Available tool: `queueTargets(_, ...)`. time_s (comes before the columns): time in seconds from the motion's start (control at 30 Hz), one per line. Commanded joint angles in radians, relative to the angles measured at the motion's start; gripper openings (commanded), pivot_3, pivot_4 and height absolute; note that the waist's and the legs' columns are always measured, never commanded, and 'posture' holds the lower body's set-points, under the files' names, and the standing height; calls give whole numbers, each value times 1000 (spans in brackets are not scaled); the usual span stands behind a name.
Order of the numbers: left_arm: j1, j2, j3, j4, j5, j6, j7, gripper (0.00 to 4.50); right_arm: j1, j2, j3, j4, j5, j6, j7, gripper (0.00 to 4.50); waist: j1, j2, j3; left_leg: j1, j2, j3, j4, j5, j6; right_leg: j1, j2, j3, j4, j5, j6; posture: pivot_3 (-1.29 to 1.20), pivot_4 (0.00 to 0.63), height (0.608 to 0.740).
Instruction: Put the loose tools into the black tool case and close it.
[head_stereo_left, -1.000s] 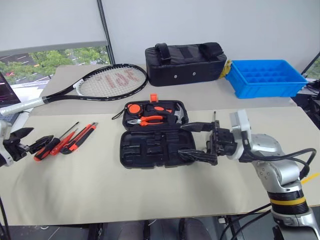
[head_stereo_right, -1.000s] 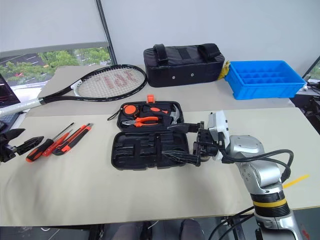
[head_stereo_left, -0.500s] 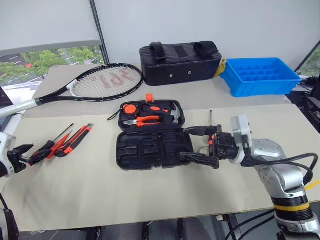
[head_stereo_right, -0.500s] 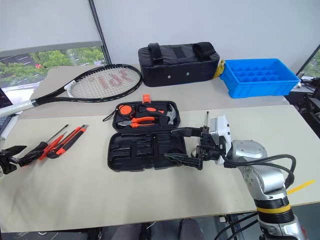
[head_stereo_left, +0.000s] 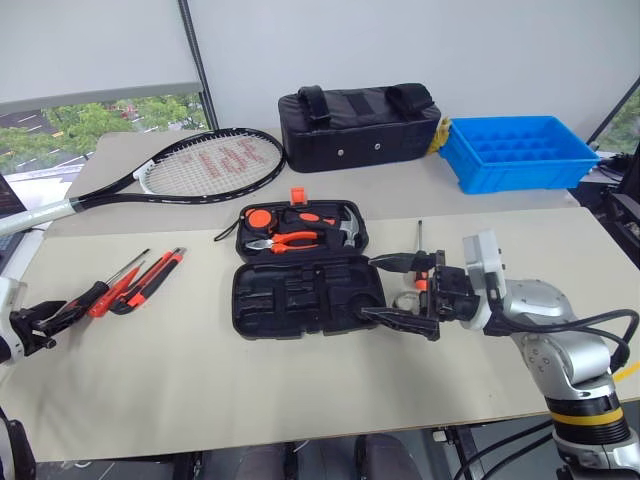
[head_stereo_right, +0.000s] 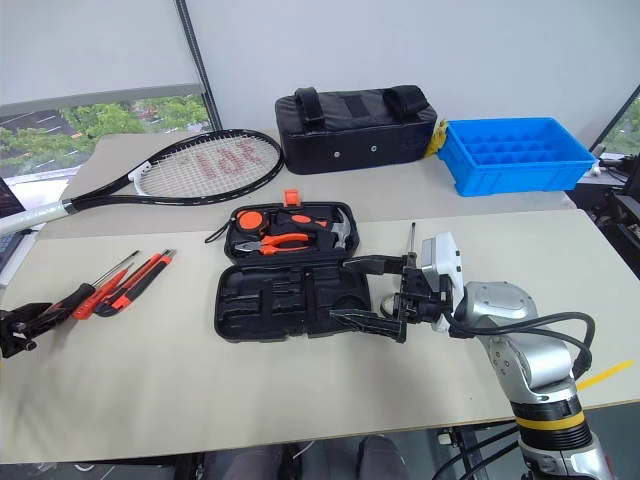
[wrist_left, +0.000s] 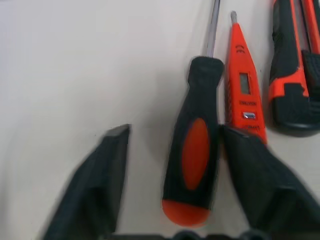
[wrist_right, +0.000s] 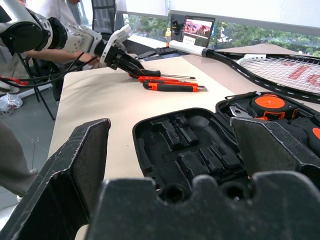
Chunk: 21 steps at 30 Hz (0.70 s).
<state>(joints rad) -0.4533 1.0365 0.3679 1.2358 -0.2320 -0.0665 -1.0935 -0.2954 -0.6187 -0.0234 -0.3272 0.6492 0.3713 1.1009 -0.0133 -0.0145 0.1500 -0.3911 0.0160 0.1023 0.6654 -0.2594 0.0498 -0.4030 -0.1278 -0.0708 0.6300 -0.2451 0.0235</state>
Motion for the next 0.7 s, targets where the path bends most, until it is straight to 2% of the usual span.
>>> queueTargets(0.03,22,30,2,6,10,13,-6,960,-7,-13,-30,-18,2,-24,4,4432,0,0,0,0,0,0,0,0,0,0,0,0,0,0,0,0,150,740)
queueTargets(0.33,17,34,73,-19,-57,7,-23,923,-5,-8,-34,-18,6,-26,8,4432,-3,-1,0,2,0,4,0,0,0,0,-1,0,0,0,0,0,150,740)
queueTargets(0.53,-45,37,149,-86,-151,39,-116,923,-7,6,-53,-2,28,-35,12,4432,2,-4,-2,2,1,4,0,0,0,-1,-1,0,0,0,-1,0,150,740)
queueTargets(0.7,-118,11,112,-203,-166,67,-211,923,-14,8,-77,5,56,-33,35,4432,2,-5,-2,2,0,4,0,0,0,0,-1,0,0,0,-1,0,150,740)
